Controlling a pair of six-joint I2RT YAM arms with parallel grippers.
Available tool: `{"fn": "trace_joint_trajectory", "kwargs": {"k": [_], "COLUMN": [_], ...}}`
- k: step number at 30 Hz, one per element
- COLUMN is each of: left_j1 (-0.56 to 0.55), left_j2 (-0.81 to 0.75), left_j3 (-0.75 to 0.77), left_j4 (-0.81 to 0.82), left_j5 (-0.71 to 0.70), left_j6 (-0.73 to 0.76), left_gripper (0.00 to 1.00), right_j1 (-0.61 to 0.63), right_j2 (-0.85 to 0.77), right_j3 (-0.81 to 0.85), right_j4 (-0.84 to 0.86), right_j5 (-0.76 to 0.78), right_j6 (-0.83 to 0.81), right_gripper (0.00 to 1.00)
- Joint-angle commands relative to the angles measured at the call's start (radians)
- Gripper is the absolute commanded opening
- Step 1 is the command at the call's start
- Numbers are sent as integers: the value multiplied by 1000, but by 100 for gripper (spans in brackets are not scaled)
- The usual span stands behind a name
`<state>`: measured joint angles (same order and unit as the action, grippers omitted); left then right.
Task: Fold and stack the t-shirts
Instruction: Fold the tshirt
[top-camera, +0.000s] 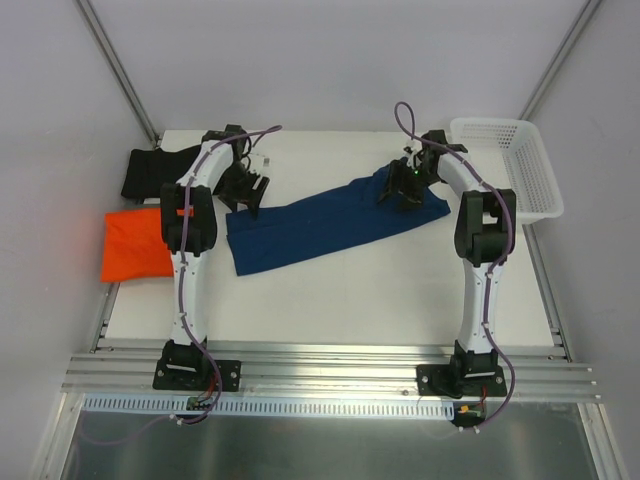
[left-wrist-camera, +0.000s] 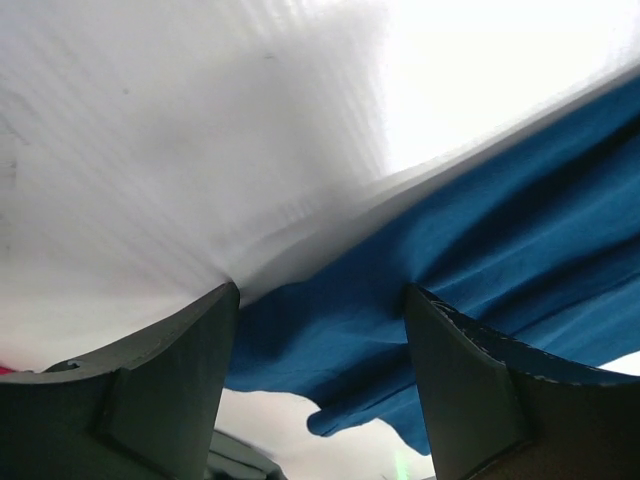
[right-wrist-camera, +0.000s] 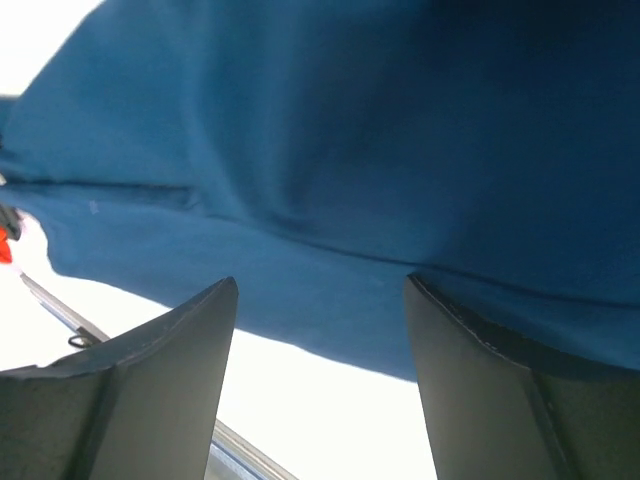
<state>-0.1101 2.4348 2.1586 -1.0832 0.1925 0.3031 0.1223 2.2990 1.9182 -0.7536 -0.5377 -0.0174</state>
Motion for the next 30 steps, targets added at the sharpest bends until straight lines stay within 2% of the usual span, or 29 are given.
{"fn": "trace_joint_trajectory", "kwargs": {"k": [1,14,21,27,28,30], "left_j1": [21,21,-36,-114,-121,-152], "left_j2": [7,-186,-298,-359,-364,-376], "left_j3": [-9,-411,-650,-790,-819,-850], "left_j4": [-7,8,54,85,86,94], "left_j5": [-62,16,51,108,129,143], "left_j6": [22,-9,-5,-35,-36,-39], "left_gripper": [68,61,57,48,40,36], "right_j1": [-12,-21,-12,-4,-1,5], "right_j2": [23,200,266,309,312,316], "right_j3": [47,300,415,479,493,502], "right_j4": [-21,2,34,68,74,92], "right_j5": [27,58,58,56,59,61], "right_j6": [14,16,11,5,4,4], "right_gripper": [71,71,71,71,71,72]}}
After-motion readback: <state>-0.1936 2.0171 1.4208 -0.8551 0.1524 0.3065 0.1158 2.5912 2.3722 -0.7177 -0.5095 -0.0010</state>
